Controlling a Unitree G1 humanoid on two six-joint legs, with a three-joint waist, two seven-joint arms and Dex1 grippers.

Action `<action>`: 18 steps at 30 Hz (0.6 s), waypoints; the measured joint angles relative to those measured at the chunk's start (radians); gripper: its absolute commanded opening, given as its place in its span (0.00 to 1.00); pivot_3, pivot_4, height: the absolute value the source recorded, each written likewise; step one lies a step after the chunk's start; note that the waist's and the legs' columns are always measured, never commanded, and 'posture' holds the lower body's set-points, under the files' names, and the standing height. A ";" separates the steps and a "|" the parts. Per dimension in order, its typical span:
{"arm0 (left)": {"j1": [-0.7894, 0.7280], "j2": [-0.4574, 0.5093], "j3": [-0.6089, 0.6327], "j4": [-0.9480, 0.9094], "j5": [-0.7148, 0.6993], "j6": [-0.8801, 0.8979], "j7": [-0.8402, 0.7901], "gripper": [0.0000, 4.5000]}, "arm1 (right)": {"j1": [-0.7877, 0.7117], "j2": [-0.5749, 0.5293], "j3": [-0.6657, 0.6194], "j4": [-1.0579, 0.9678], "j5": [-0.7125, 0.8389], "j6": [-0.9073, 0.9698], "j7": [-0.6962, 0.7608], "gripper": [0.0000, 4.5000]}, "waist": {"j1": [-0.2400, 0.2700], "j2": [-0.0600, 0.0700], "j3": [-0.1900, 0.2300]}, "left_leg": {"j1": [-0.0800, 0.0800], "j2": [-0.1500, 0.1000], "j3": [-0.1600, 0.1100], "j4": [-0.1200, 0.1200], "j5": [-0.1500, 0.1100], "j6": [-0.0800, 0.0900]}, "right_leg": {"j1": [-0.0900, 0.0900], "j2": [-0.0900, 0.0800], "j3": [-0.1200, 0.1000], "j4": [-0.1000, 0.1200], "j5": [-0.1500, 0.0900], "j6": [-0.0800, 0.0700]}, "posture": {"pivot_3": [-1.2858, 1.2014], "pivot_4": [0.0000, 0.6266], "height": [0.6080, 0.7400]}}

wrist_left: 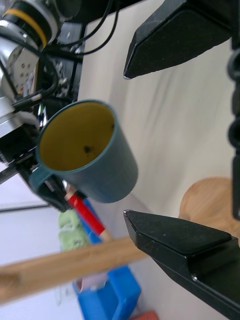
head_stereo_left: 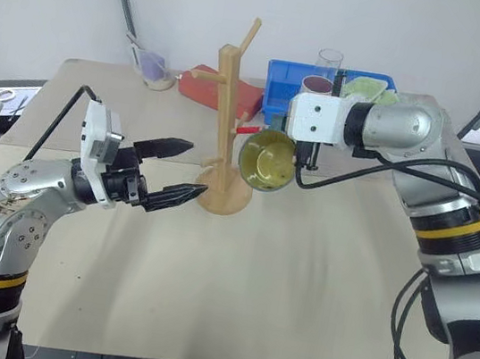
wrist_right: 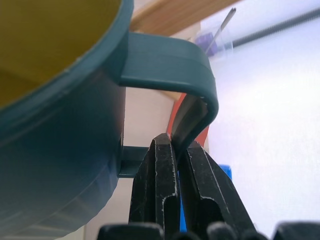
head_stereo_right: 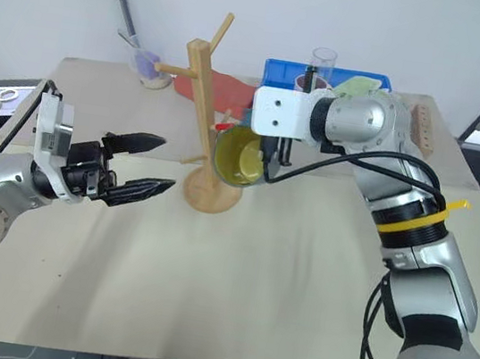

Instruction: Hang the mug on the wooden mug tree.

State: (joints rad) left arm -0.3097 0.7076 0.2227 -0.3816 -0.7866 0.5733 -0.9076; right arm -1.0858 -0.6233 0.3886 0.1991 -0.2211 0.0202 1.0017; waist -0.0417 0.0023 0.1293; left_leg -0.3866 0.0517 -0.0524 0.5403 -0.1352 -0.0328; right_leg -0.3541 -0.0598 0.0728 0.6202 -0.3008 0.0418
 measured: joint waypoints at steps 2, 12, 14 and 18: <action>-0.009 0.000 0.003 -0.014 -0.003 0.008 0.030 1.00 | -0.009 0.014 0.003 0.024 -0.008 -0.020 0.001 0.01 | 0.001 0.000 0.000 | 0.000 0.000 0.000 0.000 0.000 0.000 | 0.000 0.000 0.000 0.001 0.000 0.000 | 0.52 0.24 0.86; -0.046 -0.003 -0.005 -0.053 -0.037 0.047 0.111 1.00 | -0.048 0.069 0.032 0.160 -0.060 -0.115 0.019 0.01 | -0.001 0.000 0.000 | 0.001 0.000 -0.001 0.000 0.000 0.000 | 0.000 0.001 0.000 0.006 0.000 0.001 | 0.52 0.24 0.86; -0.048 -0.006 -0.011 -0.053 -0.036 0.047 0.117 1.00 | -0.055 0.088 0.032 0.189 -0.070 -0.120 0.020 0.01 | -0.002 0.000 0.000 | 0.001 0.000 -0.001 0.000 0.000 0.000 | 0.000 0.001 0.000 0.006 0.000 0.001 | 0.52 0.24 0.86; -0.048 -0.008 -0.025 -0.053 -0.034 0.046 0.120 1.00 | -0.071 0.107 0.031 0.205 -0.070 -0.131 0.019 0.25 | -0.002 0.000 0.000 | 0.001 0.000 -0.001 0.000 0.000 0.000 | 0.000 0.001 0.000 0.006 0.000 0.001 | 0.52 0.24 0.86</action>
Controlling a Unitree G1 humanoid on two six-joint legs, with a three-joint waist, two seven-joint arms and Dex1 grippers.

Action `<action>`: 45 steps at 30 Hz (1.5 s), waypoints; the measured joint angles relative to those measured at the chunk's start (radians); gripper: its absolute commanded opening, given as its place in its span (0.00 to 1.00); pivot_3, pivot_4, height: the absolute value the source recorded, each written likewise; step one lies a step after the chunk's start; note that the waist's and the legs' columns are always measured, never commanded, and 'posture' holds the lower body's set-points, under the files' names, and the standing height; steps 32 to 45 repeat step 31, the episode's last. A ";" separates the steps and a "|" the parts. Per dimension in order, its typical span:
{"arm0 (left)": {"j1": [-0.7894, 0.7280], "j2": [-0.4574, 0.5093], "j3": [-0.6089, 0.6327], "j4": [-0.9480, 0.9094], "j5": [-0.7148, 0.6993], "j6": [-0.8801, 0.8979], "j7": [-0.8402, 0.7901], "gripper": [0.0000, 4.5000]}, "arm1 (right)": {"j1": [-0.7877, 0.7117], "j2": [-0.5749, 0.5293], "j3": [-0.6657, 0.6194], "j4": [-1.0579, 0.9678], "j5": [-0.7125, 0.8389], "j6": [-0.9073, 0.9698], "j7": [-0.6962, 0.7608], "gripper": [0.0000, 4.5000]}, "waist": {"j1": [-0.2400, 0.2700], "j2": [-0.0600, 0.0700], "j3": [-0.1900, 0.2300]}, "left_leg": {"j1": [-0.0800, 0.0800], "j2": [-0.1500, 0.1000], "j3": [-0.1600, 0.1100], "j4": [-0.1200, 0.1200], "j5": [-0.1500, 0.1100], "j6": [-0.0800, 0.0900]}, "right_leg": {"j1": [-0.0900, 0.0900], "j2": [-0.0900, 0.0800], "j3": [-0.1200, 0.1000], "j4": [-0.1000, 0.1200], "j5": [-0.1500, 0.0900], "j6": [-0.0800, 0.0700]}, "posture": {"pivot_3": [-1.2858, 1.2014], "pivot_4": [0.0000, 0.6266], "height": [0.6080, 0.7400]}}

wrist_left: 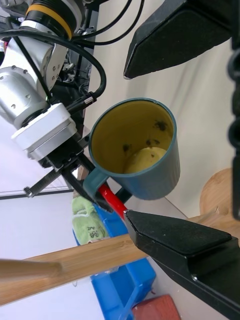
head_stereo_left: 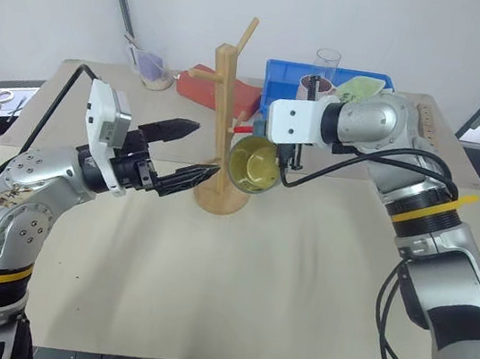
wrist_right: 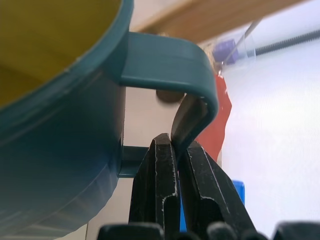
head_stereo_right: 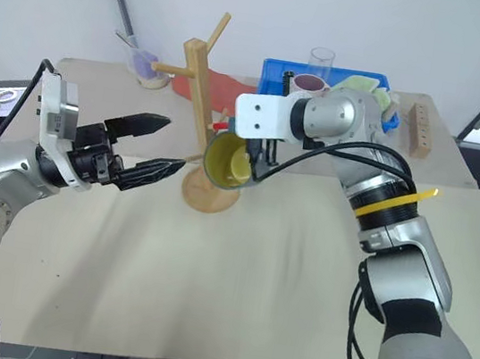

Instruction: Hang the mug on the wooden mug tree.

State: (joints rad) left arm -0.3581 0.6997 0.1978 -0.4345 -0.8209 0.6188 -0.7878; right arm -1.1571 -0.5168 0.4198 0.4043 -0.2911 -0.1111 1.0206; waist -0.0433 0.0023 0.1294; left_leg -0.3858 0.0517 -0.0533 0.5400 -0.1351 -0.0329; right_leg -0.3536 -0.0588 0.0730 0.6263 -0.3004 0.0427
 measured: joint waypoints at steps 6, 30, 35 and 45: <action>0.021 0.000 0.000 0.009 0.016 -0.015 -0.021 1.00 | -0.030 0.010 -0.015 0.007 0.000 -0.016 -0.019 0.71 | 0.000 0.000 0.000 | 0.002 0.000 0.000 0.000 0.000 0.000 | -0.001 0.000 0.000 0.000 0.000 0.000 | 0.52 0.24 0.86; 0.089 0.223 0.109 0.149 0.119 0.007 -0.141 1.00 | 0.282 -0.290 -0.443 -0.567 0.739 0.759 0.241 0.77 | 0.002 -0.004 0.003 | 0.002 0.001 0.001 -0.001 -0.005 -0.008 | -0.003 -0.002 0.000 0.000 -0.006 -0.011 | 0.52 0.24 0.86; 0.079 0.223 0.117 0.149 0.109 0.016 -0.141 1.00 | 0.287 -0.290 -0.447 -0.582 0.749 0.773 0.230 0.77 | 0.002 -0.004 0.003 | 0.002 0.000 0.001 -0.001 -0.005 -0.008 | -0.003 -0.002 -0.001 -0.001 -0.006 -0.011 | 0.52 0.24 0.86; 0.079 0.223 0.117 0.149 0.109 0.016 -0.141 1.00 | 0.287 -0.290 -0.447 -0.582 0.749 0.773 0.230 0.77 | 0.002 -0.004 0.003 | 0.002 0.000 0.001 -0.001 -0.005 -0.008 | -0.003 -0.002 -0.001 -0.001 -0.006 -0.011 | 0.52 0.24 0.86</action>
